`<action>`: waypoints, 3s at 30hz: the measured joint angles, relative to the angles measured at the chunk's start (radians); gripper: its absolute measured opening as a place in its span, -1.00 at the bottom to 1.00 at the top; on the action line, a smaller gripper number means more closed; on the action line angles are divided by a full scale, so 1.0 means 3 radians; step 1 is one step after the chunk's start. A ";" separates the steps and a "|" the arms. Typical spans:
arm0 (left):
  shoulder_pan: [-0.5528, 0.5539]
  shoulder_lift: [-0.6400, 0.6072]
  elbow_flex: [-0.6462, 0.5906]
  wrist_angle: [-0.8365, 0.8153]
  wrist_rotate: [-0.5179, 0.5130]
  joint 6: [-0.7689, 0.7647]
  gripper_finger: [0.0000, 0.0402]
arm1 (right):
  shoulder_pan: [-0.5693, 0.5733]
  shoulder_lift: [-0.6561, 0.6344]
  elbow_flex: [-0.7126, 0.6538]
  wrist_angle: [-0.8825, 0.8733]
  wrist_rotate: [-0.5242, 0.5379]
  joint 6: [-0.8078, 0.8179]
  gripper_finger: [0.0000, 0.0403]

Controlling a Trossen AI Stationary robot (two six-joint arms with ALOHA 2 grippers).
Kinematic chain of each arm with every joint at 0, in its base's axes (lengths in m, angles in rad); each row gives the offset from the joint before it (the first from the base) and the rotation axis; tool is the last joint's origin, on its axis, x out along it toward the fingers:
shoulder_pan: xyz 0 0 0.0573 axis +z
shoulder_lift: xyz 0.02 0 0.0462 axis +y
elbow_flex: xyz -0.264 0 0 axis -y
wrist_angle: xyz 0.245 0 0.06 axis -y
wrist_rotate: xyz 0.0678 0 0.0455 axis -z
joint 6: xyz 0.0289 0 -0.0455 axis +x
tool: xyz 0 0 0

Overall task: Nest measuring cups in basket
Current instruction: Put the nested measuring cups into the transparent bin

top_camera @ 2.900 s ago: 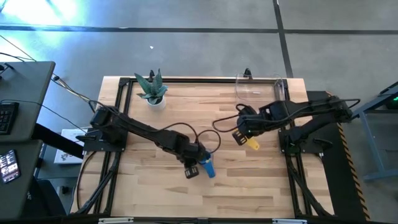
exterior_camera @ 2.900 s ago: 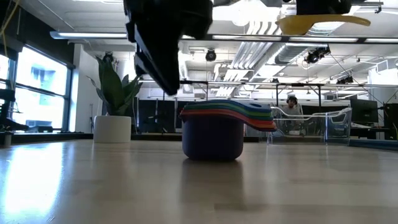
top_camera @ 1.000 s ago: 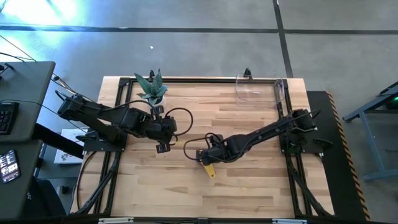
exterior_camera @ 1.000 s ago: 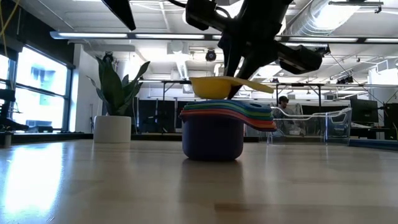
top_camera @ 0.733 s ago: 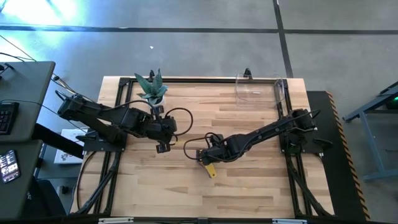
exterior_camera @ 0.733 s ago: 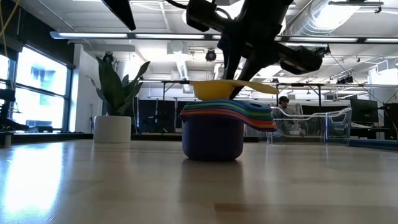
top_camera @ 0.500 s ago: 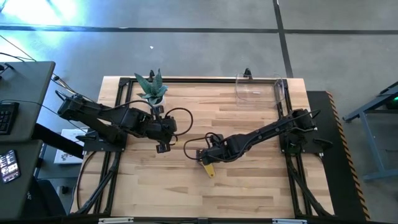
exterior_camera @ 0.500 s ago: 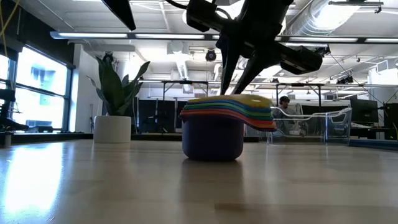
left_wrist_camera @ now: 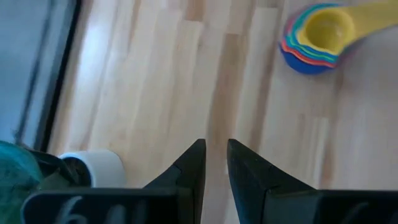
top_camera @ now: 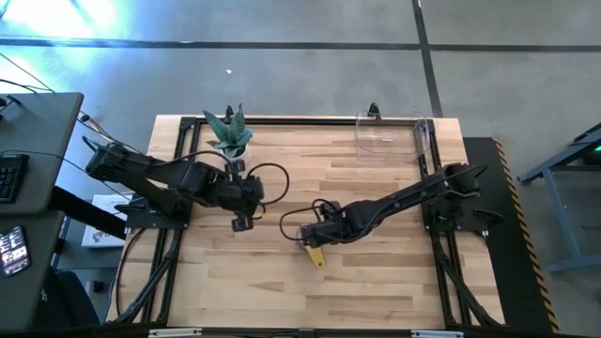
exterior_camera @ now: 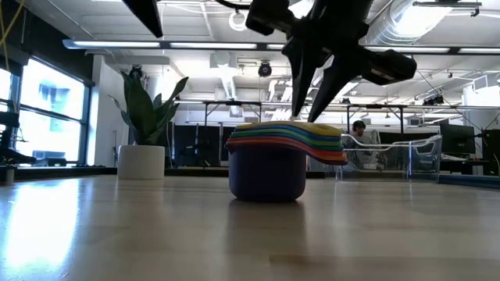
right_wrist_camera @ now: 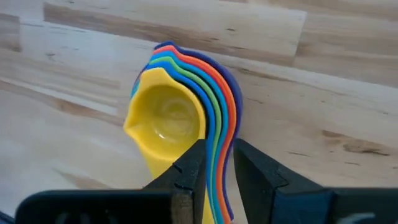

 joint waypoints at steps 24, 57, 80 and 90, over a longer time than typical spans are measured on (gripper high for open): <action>-0.0299 -0.2132 -0.2263 0.1746 0.0798 -0.0362 -0.71 | -0.0041 -0.0489 0.0005 -0.0237 0.0232 -0.0238 -0.64; -0.0317 -0.4673 -0.4006 0.2648 0.0439 0.0438 -0.71 | -0.0131 -0.0489 0.0004 0.0077 0.0120 -0.0616 -0.64; -0.0316 -0.4643 -0.4275 0.2717 0.0098 0.0523 -0.71 | -0.0099 -0.0489 0.1045 0.0095 0.0755 -0.2108 -0.64; -0.0316 -0.4643 -0.4275 0.2718 0.0098 0.0468 -0.71 | -0.0099 -0.0482 0.1310 -0.0686 0.0493 -0.1718 -0.64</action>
